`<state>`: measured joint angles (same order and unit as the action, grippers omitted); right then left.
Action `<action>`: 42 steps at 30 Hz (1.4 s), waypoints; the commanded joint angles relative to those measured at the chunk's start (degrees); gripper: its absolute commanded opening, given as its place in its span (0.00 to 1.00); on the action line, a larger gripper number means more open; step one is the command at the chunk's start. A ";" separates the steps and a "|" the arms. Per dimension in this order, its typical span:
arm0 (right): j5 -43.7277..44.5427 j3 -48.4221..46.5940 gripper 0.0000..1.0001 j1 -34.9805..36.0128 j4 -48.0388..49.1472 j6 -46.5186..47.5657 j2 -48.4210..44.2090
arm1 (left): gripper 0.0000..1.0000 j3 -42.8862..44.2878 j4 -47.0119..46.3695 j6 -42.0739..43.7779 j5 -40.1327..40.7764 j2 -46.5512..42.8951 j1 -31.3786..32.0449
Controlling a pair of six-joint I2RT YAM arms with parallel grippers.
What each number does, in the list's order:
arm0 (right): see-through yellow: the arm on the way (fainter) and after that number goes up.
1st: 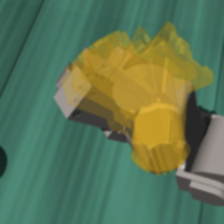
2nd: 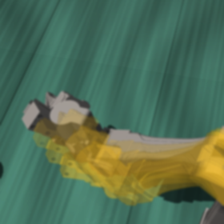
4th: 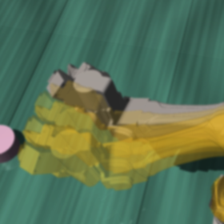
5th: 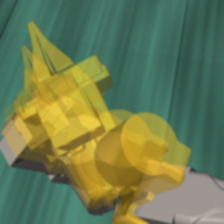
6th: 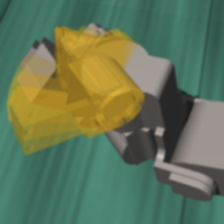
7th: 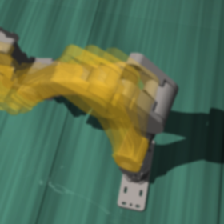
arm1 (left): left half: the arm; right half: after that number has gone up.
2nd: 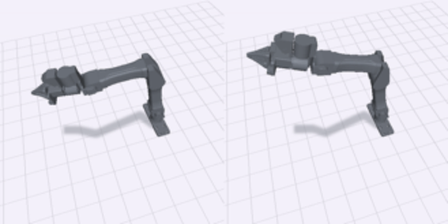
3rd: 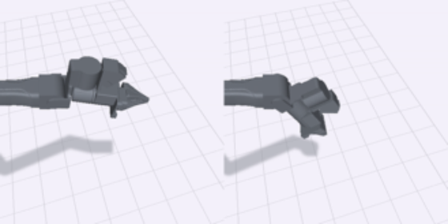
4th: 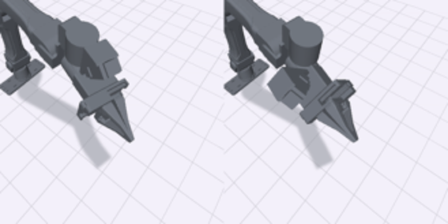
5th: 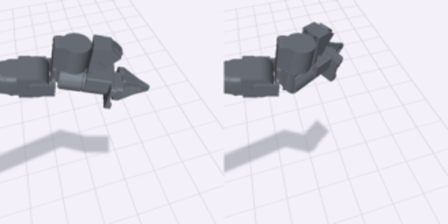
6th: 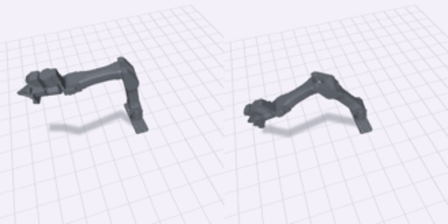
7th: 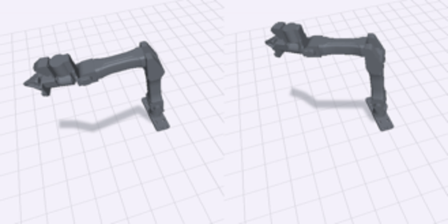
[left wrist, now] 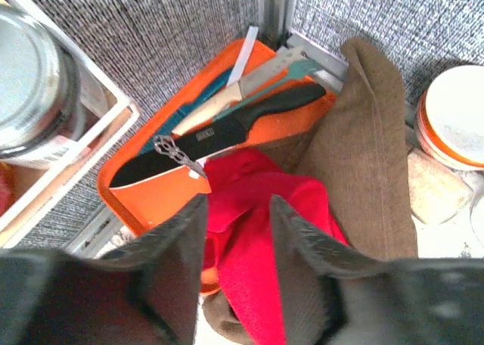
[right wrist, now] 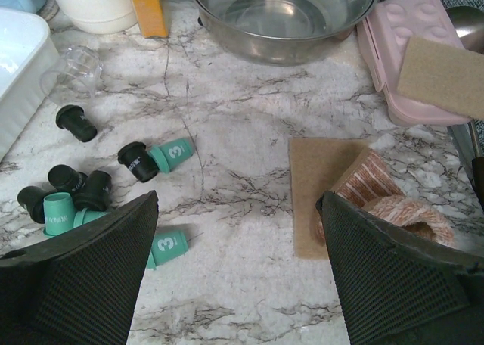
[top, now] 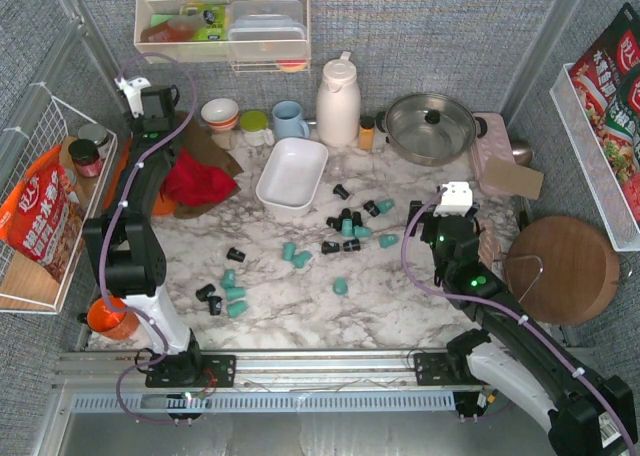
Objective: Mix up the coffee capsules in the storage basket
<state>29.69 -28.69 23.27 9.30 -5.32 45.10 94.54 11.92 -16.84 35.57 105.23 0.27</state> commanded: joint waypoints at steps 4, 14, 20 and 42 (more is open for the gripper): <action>-0.04 -0.84 0.92 -0.10 0.71 -0.48 0.65 | 0.77 -1.46 0.65 -2.32 -2.37 -0.75 -0.10; -0.78 -1.35 0.92 -0.07 0.41 -0.57 1.64 | 0.99 -4.37 4.37 -1.54 -10.59 -9.23 1.90; -1.45 -1.54 0.92 -0.10 0.28 -0.74 2.26 | 0.98 -10.44 5.96 -2.87 -13.19 -15.34 8.51; -2.16 -1.96 0.92 -0.09 -0.21 -1.09 3.48 | 0.74 -12.26 -0.33 -1.45 -33.99 5.38 18.80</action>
<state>27.57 -29.80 23.18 9.26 -5.91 48.45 80.82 12.53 -20.38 0.95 108.53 18.98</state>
